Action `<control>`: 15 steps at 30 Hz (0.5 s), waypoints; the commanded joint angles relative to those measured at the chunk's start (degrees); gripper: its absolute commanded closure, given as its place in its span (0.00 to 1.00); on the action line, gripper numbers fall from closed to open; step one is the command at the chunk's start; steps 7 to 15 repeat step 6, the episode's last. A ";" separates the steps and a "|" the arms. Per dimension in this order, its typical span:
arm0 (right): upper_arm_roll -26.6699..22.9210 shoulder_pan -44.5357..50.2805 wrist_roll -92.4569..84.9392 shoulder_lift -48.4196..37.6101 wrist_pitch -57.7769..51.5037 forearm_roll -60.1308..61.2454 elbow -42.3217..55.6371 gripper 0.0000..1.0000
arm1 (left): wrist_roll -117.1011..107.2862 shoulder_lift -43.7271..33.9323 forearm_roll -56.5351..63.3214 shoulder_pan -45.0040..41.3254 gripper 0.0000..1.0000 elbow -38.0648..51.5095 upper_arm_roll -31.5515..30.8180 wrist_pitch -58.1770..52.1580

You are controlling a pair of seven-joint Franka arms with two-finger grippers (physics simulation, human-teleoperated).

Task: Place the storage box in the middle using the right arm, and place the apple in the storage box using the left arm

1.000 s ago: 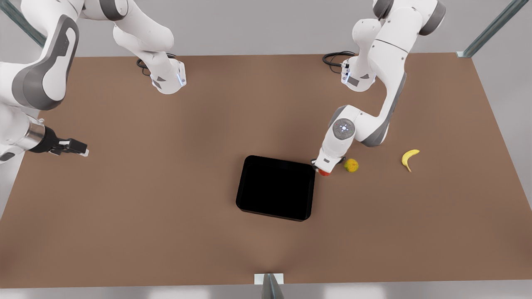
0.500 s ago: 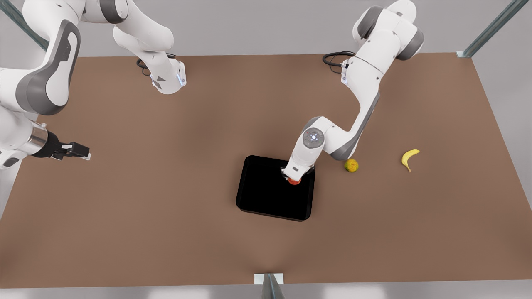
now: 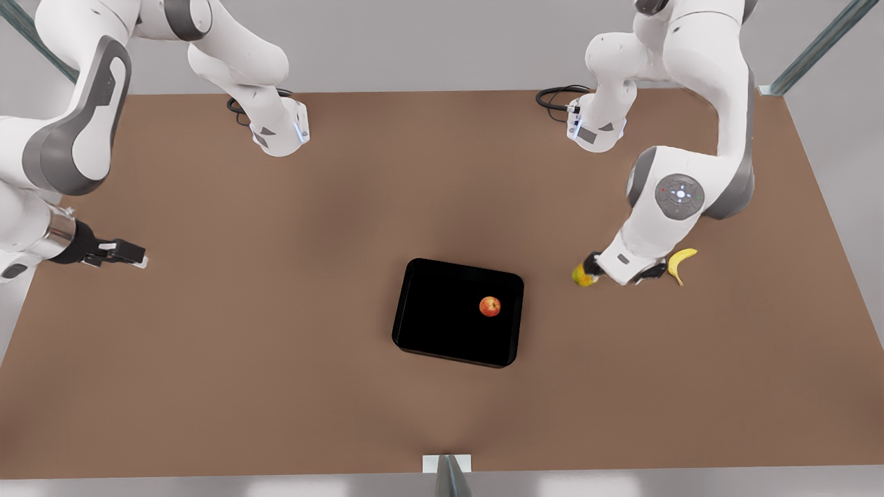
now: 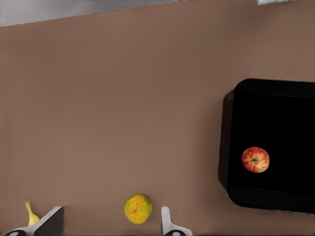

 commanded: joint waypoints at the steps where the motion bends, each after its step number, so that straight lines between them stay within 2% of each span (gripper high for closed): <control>1: 0.00 0.10 0.00 0.00 0.00 -0.02 0.00 0.00 | 1.34 -1.00 -4.55 0.69 0.00 0.06 0.62 -0.96; 3: 0.00 0.45 0.00 0.08 0.00 -0.02 0.00 0.00 | 3.98 -5.93 -10.44 1.40 0.00 0.33 6.51 -4.74; 6: 0.00 0.45 0.00 0.17 0.00 0.07 0.00 0.00 | 3.89 -8.74 -9.47 1.40 0.00 0.41 6.78 -5.45; 15: 0.00 0.45 0.00 0.17 0.00 0.07 0.00 0.00 | 3.89 -8.74 -9.47 1.40 0.00 0.41 6.78 -5.45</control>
